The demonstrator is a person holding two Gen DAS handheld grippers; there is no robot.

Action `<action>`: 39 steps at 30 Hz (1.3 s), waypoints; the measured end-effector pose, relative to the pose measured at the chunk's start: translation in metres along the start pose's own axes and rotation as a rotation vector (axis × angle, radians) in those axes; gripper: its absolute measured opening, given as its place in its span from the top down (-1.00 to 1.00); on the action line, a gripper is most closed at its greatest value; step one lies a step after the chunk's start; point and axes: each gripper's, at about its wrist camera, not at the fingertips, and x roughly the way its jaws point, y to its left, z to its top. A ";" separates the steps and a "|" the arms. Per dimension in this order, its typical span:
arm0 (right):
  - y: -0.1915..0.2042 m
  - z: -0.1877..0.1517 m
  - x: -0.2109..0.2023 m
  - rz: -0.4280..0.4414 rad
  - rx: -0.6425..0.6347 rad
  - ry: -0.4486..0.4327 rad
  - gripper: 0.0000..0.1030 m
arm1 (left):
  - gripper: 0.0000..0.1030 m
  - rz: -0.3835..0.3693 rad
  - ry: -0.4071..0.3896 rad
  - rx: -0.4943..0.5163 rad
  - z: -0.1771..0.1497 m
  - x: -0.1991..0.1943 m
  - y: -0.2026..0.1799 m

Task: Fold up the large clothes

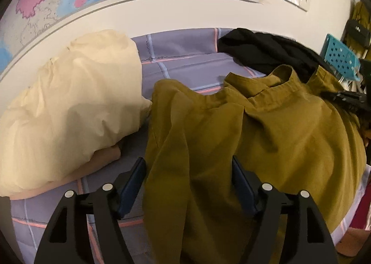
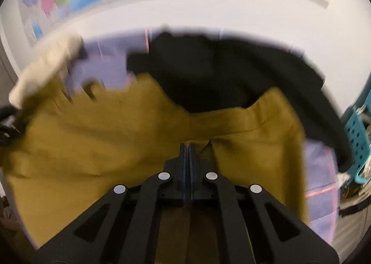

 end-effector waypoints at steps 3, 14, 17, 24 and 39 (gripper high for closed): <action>-0.004 -0.001 -0.006 0.013 0.025 -0.021 0.77 | -0.39 0.007 -0.016 0.021 -0.001 -0.008 -0.004; 0.039 -0.008 -0.063 0.146 -0.043 -0.178 0.24 | -0.42 0.026 -0.070 0.096 -0.001 -0.022 -0.023; 0.055 -0.010 -0.049 0.188 -0.085 -0.130 0.26 | -0.42 0.022 -0.069 0.099 -0.002 -0.020 -0.025; 0.076 -0.003 0.009 0.155 -0.131 -0.034 0.21 | -0.58 -0.008 -0.021 0.025 -0.004 0.001 -0.011; -0.032 -0.036 -0.078 0.042 0.122 -0.164 0.16 | -0.71 -0.117 0.019 -0.098 -0.008 0.021 0.015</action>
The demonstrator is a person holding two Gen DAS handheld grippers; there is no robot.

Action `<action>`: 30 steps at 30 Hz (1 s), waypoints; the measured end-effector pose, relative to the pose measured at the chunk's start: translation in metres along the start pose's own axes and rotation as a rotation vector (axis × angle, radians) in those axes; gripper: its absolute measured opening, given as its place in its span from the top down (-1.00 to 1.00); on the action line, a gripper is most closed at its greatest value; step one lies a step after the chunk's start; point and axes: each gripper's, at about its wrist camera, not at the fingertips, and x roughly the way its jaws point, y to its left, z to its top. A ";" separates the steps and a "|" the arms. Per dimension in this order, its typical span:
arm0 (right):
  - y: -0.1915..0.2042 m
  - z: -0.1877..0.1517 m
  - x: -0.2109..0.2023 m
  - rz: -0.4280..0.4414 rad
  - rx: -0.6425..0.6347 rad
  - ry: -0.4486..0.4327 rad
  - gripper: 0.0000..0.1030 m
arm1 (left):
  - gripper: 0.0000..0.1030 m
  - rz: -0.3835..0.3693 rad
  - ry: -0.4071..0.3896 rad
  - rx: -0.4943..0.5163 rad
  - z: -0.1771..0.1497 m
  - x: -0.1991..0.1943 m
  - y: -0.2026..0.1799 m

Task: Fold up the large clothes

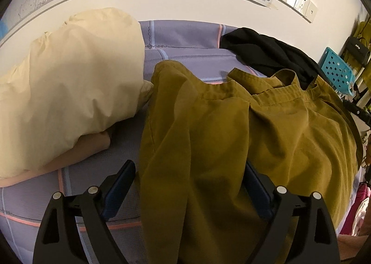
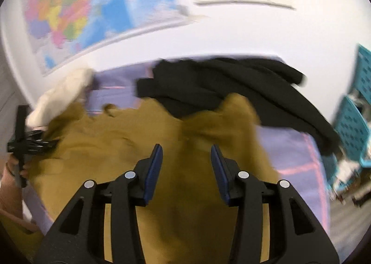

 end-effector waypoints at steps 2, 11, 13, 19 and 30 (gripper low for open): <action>-0.019 -0.005 0.016 -0.054 0.028 0.060 0.23 | -0.71 -0.008 0.006 -0.014 0.001 0.002 0.001; -0.038 -0.013 0.024 -0.051 0.077 0.031 0.32 | -0.69 -0.027 -0.079 -0.010 -0.014 -0.037 0.005; -0.035 -0.017 0.007 -0.016 0.083 -0.002 0.31 | -0.69 -0.052 -0.123 -0.003 -0.024 -0.057 0.008; -0.010 -0.030 -0.019 0.061 0.036 -0.049 0.10 | -0.54 -0.089 -0.128 0.009 -0.058 -0.082 0.015; -0.008 -0.065 -0.019 0.115 0.113 -0.021 0.06 | 0.14 -0.290 -0.087 -0.054 -0.104 -0.092 0.024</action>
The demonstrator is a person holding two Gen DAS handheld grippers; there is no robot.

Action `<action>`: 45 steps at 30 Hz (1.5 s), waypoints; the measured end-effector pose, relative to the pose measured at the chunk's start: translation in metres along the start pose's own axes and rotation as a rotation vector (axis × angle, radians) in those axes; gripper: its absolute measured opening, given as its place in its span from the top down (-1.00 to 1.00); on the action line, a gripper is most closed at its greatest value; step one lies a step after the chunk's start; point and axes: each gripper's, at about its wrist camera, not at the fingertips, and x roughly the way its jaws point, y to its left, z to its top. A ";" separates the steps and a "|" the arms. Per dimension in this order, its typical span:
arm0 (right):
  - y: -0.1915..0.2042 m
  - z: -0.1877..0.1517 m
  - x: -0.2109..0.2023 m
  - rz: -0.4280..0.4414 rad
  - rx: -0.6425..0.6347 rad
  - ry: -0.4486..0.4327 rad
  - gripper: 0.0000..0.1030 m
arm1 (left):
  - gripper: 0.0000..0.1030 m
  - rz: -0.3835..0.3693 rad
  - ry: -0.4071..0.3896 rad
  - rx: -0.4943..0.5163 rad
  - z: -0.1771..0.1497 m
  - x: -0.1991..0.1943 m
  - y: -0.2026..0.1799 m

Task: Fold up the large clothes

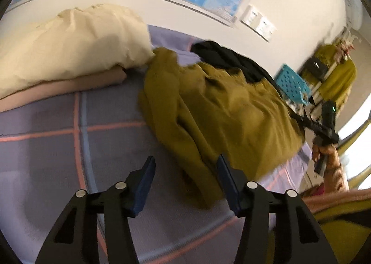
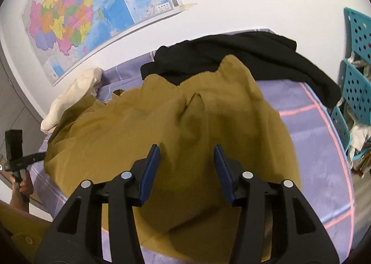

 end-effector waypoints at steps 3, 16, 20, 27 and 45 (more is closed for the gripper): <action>-0.003 -0.007 -0.002 0.002 0.021 -0.001 0.06 | 0.84 -0.031 0.009 0.023 -0.009 0.001 -0.010; -0.008 -0.018 -0.023 -0.020 0.040 -0.038 0.06 | 0.69 0.027 0.009 -0.001 -0.008 -0.002 -0.003; -0.016 -0.024 -0.049 -0.053 0.050 -0.094 -0.07 | 0.11 0.072 -0.021 -0.037 -0.010 -0.007 0.003; -0.054 -0.049 -0.045 -0.108 0.148 -0.011 -0.40 | -0.23 0.043 -0.042 -0.062 -0.015 -0.014 0.011; -0.067 -0.071 -0.069 0.084 0.381 -0.061 -0.31 | -0.47 -0.152 0.061 -0.072 -0.037 -0.004 -0.016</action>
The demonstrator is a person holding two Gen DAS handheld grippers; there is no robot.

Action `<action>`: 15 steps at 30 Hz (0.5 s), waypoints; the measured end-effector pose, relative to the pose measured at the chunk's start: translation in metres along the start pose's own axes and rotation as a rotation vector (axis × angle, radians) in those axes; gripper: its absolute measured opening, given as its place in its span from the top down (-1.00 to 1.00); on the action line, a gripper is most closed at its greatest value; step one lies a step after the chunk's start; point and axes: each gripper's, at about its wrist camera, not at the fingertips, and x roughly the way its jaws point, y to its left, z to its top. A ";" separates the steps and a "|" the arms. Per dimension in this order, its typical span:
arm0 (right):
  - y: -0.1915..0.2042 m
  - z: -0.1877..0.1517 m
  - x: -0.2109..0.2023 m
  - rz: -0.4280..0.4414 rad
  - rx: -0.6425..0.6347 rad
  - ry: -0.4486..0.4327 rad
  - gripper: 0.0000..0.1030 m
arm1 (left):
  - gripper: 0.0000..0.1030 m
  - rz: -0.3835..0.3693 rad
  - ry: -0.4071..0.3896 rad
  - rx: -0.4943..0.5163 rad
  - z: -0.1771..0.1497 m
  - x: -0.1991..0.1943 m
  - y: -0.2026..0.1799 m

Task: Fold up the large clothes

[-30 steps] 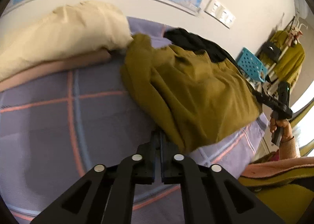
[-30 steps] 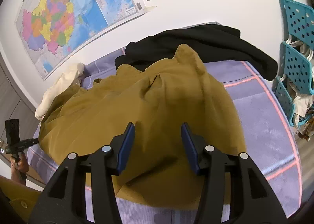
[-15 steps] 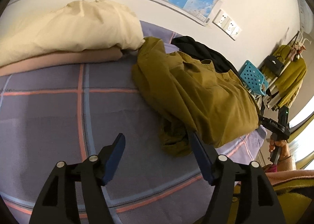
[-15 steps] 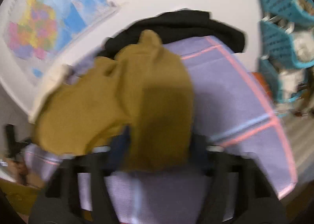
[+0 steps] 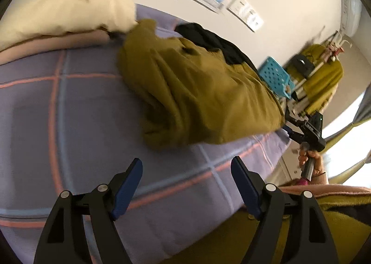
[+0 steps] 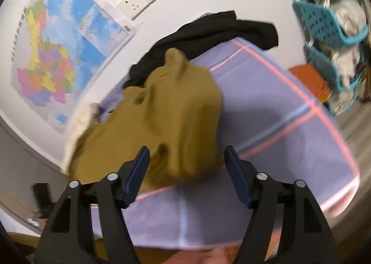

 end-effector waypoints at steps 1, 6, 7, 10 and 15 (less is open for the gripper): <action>0.001 -0.005 -0.004 0.000 0.009 0.002 -0.34 | -0.49 -0.046 0.011 -0.014 0.000 0.004 -0.002; 0.013 -0.024 -0.008 0.115 0.049 0.053 -0.38 | -0.59 -0.167 0.068 -0.072 0.009 0.035 -0.008; 0.016 -0.025 -0.006 0.122 0.044 0.062 -0.38 | -0.60 -0.176 0.066 -0.083 0.012 0.041 -0.008; 0.029 -0.029 0.007 0.116 0.025 0.088 -0.39 | -0.66 -0.175 0.057 -0.084 0.024 0.052 -0.014; 0.036 -0.027 0.026 0.065 0.013 0.099 -0.39 | -0.78 -0.170 0.038 -0.115 0.038 0.065 -0.020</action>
